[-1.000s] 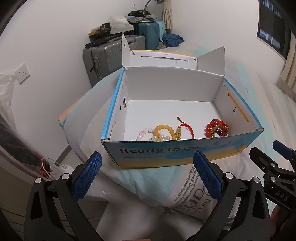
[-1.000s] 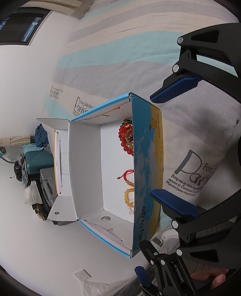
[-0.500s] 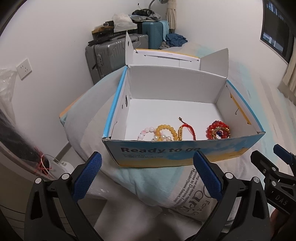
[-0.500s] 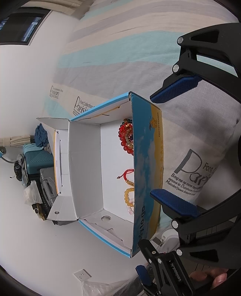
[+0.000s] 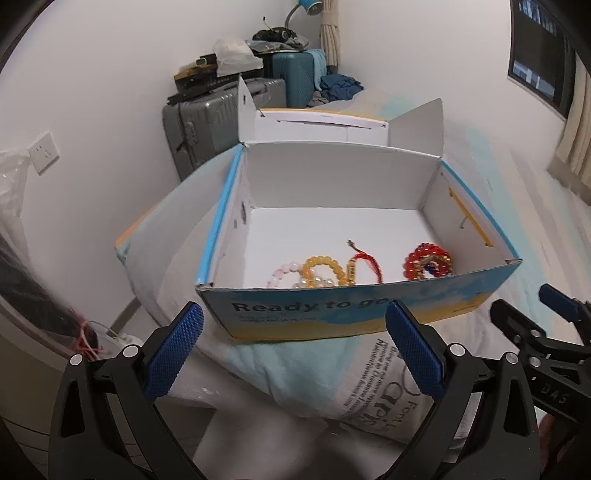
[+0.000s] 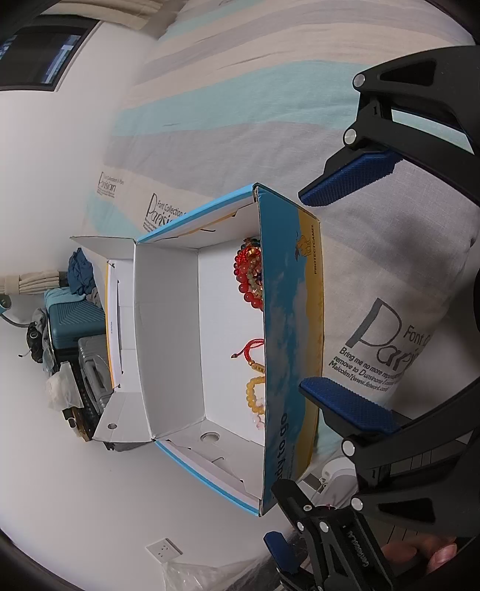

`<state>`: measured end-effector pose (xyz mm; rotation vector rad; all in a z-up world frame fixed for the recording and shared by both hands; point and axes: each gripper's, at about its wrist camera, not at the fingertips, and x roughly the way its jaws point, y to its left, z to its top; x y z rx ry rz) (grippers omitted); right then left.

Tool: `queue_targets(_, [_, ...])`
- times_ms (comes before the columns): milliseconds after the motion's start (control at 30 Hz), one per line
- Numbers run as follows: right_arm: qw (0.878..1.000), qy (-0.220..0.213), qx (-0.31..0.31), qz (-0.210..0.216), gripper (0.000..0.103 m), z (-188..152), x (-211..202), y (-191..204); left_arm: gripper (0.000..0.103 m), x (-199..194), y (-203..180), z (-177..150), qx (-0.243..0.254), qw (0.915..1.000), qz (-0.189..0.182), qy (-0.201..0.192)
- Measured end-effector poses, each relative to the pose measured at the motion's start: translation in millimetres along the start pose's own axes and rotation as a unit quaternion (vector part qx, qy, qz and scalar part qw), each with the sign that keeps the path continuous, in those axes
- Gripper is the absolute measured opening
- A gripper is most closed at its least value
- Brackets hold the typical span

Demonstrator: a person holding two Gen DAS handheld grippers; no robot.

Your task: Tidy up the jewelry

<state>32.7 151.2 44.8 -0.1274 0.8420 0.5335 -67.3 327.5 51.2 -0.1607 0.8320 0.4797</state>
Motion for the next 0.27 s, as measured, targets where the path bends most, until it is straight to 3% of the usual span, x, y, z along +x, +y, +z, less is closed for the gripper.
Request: queue_targets(267, [1.000, -0.001, 0.002, -0.001, 0.090, -0.4, 1.2, -0.2, 0.097, 0.0, -2.4, 1.0, 0.008, 0.9999, 0.005, 0.006])
